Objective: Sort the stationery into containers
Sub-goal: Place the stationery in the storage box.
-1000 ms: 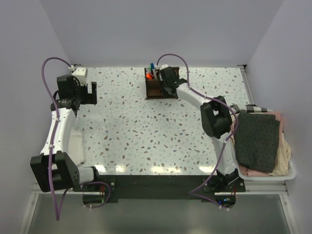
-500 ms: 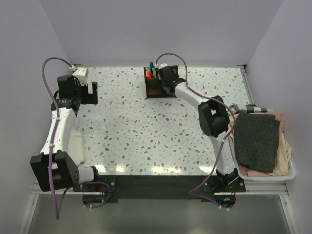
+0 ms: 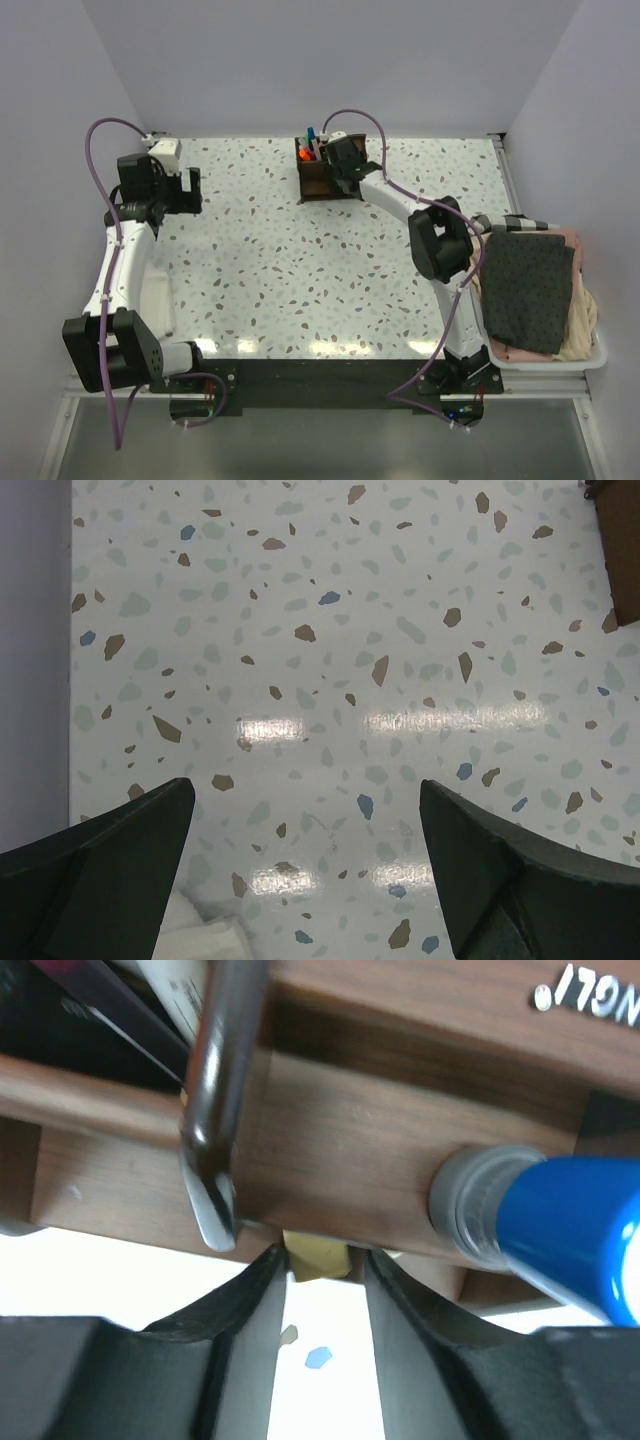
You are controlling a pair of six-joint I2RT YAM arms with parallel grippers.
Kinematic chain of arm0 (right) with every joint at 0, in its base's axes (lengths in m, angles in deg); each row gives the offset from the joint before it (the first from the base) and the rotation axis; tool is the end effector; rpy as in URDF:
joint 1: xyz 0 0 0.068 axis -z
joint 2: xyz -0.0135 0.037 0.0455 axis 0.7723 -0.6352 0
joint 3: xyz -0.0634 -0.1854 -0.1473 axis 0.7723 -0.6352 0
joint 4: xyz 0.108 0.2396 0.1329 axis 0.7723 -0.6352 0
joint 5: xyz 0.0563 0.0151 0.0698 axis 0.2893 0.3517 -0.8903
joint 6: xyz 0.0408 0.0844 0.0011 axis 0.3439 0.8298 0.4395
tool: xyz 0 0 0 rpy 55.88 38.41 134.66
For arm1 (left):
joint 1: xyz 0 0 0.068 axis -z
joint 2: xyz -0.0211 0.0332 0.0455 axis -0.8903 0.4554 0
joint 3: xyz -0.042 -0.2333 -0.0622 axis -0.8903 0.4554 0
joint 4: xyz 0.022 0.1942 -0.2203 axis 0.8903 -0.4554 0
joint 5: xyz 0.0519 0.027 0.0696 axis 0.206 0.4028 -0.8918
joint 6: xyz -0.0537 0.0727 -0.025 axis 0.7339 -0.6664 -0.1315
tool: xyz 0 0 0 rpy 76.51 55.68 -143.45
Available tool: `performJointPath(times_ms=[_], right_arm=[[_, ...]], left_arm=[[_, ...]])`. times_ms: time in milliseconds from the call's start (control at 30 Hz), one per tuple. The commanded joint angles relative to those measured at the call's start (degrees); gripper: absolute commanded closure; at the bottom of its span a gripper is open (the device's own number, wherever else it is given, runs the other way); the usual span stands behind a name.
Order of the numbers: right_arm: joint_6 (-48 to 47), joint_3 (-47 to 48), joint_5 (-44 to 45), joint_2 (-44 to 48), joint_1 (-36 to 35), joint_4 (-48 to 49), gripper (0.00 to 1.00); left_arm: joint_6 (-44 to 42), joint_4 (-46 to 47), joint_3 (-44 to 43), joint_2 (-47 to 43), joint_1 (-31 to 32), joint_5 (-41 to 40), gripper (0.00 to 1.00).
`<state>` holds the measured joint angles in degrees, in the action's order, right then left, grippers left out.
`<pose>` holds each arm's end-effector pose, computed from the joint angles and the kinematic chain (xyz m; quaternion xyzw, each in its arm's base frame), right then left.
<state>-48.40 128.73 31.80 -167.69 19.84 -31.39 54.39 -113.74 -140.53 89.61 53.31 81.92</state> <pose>0.4951 0.2661 0.1342 -0.1427 0.8989 -0.0044 0.4143 0.3671 0.0489 0.2506 -0.0001 0.8887 -0.0100 0.4583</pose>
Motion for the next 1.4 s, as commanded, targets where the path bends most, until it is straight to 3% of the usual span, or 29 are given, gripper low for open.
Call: performJointPath(times_ms=[0, 67, 300, 600, 700, 833, 867, 1100, 1367], right_arm=[[1.92, -1.63, 2.51, 5.78, 0.13, 0.96, 0.70], [2.63, -2.33, 3.39, 6.14, -0.04, 0.70, 0.76], [2.55, -1.80, 2.52, 5.53, -0.31, 0.87, 0.74], [2.11, 1.36, 2.07, 2.36, -0.66, 2.02, 0.79], [2.19, 2.50, 2.25, 1.49, -0.74, 2.54, 0.75], [2.28, 3.38, 1.81, 0.95, -0.83, 2.63, 0.48], [2.19, 3.30, 1.81, 1.04, -1.09, 2.54, 0.45], [2.54, 1.71, 2.25, 2.53, -1.27, 1.93, 0.43], [4.56, -5.22, -0.28, 10.60, -1.45, -1.58, 0.43]], left_arm=[[1.21, 2.74, -0.13, -0.54, -0.24, 1.20, 0.00], [1.39, 2.91, 0.23, -0.63, -0.15, 1.38, 0.00], [1.48, 3.18, 0.58, -0.63, -0.33, 1.82, 0.00], [1.13, 3.00, 0.84, -0.80, -0.33, 1.46, 0.00], [1.13, 3.00, 0.84, -0.72, -0.33, 1.38, 0.00], [1.04, 3.00, 0.67, -0.63, -0.32, 1.64, 0.00], [0.95, 3.00, 0.67, -0.63, -0.24, 1.64, 0.00], [1.13, 3.00, 0.76, -0.80, -0.33, 1.99, 0.00], [1.30, 2.92, 0.84, -1.24, -0.33, 2.43, 0.00]])
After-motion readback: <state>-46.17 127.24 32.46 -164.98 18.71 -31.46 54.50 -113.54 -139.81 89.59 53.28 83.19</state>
